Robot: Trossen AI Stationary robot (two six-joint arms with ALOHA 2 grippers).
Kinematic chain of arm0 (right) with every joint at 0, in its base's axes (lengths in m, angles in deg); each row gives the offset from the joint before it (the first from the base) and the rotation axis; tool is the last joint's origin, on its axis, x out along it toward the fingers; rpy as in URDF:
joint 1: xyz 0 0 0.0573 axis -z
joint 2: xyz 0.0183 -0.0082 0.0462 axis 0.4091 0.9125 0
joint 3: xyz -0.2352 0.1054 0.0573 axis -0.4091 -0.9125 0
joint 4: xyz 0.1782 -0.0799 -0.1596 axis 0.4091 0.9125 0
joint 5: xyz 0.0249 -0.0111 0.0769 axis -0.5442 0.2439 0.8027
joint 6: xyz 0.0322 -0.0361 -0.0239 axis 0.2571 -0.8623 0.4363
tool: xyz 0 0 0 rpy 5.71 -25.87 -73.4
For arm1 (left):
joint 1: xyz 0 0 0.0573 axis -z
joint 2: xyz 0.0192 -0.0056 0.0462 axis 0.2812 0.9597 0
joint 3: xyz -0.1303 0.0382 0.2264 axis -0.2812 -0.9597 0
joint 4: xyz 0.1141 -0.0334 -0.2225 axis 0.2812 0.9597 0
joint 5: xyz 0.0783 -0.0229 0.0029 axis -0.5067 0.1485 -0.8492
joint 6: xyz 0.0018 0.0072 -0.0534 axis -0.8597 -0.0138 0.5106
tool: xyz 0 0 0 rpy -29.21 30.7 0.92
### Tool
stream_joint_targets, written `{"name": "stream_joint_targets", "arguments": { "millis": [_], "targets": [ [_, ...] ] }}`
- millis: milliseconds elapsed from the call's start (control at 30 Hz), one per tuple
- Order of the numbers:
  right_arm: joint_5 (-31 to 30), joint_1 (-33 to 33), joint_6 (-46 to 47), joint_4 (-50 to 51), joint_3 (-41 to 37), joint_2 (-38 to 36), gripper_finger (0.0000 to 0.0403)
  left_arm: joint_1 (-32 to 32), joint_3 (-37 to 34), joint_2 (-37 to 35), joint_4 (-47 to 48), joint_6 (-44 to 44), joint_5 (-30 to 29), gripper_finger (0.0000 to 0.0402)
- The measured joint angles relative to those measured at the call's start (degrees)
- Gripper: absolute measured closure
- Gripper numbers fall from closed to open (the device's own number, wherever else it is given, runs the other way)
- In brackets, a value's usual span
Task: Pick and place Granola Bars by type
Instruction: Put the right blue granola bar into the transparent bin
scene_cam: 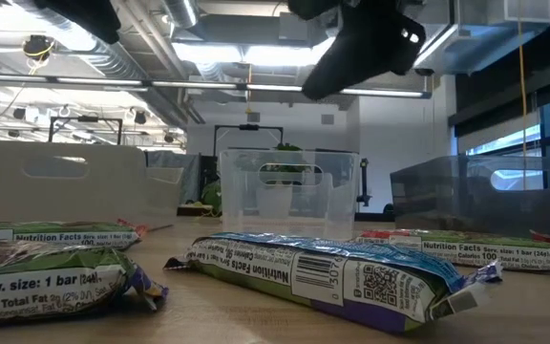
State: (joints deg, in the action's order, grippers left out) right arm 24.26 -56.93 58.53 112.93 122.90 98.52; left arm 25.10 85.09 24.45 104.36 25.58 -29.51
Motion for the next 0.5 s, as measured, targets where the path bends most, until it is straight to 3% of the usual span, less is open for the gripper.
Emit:
{"name": "stream_joint_targets", "arguments": {
  "millis": [100, 500],
  "targets": [
    [-2.37, -0.49, -0.1, -0.05, -0.02, 0.0, 0.0075, 0.0, 0.0, 0.0, 0.0, 0.48, 0.01, 0.0252],
    [-1.11, -0.48, 1.97, -6.66, -0.09, 5.45, 0.0075, 0.09, 0.0, 0.0, -0.07, 0.53, 0.31, 0.0252]
  ]
}}
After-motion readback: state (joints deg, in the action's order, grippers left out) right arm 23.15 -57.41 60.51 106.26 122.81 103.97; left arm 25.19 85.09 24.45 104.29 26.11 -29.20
